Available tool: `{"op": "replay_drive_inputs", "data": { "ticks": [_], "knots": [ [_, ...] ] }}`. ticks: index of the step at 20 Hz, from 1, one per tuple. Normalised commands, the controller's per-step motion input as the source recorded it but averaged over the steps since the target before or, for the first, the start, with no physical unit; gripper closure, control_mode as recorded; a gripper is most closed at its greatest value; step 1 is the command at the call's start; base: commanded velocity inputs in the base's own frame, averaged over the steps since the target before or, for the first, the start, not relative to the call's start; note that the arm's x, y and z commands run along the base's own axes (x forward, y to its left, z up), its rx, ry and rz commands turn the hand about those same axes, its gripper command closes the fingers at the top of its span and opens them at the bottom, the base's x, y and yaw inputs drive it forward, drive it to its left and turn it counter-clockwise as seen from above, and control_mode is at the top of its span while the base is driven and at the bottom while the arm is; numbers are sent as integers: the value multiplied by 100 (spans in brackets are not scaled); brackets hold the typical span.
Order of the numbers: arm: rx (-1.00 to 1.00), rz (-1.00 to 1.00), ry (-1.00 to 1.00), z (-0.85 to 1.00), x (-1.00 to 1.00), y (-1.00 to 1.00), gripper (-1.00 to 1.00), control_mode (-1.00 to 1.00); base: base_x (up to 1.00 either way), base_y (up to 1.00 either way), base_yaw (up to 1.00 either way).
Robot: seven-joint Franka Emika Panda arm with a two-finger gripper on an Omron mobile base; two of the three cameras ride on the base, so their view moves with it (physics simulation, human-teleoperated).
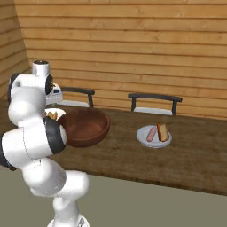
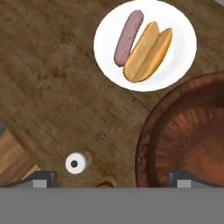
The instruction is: Place one bun and one sausage from the bowl on each plate.
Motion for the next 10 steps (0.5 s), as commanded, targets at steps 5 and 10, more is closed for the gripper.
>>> {"op": "replay_drive_inputs", "data": {
  "ticks": [5, 10],
  "knots": [
    [16, 0, -15, 98, -62, -79, -100, -100, 0, 0, 0],
    [3, 0, -8, 100, -60, -63, -100, -100, 0, 0, 0]
  ]
}}
